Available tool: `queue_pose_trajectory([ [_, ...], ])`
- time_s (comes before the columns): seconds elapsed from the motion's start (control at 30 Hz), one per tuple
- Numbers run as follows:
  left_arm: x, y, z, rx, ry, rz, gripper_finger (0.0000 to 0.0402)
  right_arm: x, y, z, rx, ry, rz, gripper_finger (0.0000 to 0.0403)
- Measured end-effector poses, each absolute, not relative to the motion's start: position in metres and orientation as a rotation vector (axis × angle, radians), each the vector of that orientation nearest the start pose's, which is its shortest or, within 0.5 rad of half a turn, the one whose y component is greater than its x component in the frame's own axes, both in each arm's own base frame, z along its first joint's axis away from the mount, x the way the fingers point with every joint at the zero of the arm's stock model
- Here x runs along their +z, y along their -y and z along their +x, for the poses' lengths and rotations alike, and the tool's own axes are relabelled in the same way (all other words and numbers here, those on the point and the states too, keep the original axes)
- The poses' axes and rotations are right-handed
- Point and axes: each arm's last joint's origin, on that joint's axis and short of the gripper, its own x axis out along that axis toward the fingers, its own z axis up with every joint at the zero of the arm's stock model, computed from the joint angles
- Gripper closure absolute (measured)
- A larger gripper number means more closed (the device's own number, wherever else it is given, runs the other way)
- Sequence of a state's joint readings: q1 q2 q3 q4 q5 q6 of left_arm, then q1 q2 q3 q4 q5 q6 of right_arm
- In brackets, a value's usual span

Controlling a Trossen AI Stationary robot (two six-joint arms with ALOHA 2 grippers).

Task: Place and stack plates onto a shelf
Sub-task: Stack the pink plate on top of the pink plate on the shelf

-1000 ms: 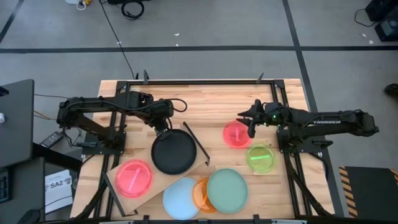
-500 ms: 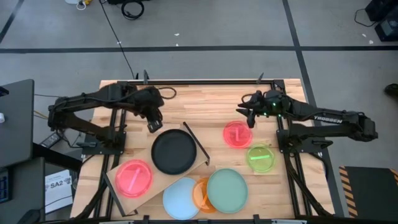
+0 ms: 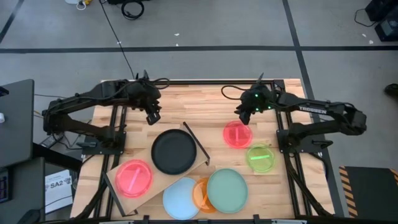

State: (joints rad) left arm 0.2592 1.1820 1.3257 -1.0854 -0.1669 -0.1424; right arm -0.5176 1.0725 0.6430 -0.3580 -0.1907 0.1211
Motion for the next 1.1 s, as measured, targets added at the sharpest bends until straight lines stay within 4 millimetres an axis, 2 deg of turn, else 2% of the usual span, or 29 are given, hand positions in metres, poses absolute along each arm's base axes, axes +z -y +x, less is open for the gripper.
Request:
queue_pose_trajectory([
  [0.3,0.296,-0.074,0.182,0.452,-0.766,-0.269,0.0271,0.193,0.109,0.190,-0.300,-0.875,0.413,0.0273],
  [0.5,0.266,-0.082,0.168,0.502,-0.734,-0.302,0.0271,0.171,0.113,0.196,-0.282,-0.988,0.448,0.0273],
  [0.67,0.259,-0.085,0.166,0.521,-0.739,-0.312,0.0271,0.154,0.116,0.200,-0.257,-1.065,0.444,0.0273],
  [0.87,0.261,-0.085,0.167,0.520,-0.716,-0.307,0.0271,0.139,0.118,0.202,-0.243,-1.134,0.436,0.0273],
  [1.1,0.262,-0.086,0.168,0.520,-0.697,-0.303,0.0271,0.133,0.119,0.204,-0.241,-1.163,0.418,0.0273],
])
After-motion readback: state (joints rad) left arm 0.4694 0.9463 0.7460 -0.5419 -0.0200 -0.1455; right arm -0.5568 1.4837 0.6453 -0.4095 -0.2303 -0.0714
